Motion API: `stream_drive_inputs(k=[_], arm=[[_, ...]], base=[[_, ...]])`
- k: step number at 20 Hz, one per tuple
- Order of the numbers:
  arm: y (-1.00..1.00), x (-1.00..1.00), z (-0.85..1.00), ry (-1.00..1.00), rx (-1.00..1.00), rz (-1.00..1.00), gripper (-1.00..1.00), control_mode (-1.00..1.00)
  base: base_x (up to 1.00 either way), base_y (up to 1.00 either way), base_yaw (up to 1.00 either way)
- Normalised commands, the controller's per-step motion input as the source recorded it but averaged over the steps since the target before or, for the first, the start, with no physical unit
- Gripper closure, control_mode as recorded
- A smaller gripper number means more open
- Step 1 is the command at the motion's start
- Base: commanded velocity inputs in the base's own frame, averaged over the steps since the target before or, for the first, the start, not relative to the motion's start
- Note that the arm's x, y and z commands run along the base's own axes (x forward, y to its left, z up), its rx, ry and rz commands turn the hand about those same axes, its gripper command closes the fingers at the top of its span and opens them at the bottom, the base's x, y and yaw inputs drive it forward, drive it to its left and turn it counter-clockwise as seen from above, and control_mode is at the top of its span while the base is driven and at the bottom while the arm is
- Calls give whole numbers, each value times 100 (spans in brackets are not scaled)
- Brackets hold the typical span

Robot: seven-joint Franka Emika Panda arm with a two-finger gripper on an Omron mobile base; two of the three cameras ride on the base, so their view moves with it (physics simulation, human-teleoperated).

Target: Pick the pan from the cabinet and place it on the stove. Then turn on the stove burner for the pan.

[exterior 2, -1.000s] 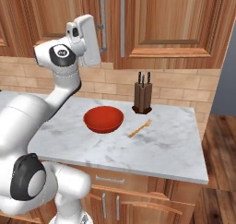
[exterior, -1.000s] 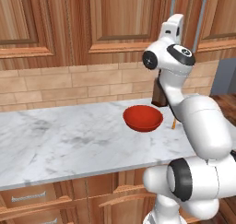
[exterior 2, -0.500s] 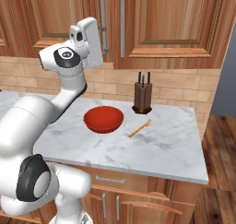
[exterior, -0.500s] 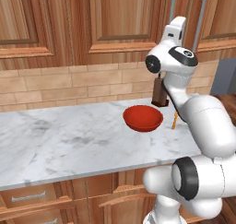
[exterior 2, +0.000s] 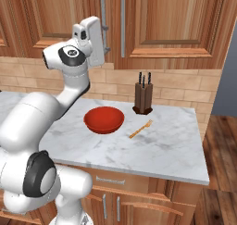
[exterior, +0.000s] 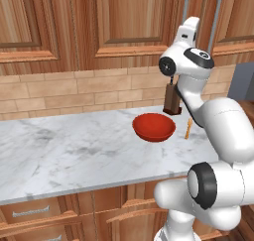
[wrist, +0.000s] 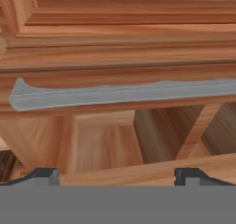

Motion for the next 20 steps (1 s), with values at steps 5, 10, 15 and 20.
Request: stream_drive_inputs(k=[5, 10, 15, 20], arm=[[0, 21, 0, 1, 0, 2, -100, -100], [0, 22, 0, 2, 0, 0, -100, -100], [-3, 14, -1, 4, 0, 0, -100, -100], [-20, 4, 0, 3, 0, 0, -100, -100]], base=[[0, 0, 0], [0, 0, 0], [0, 0, 0], [0, 0, 0]])
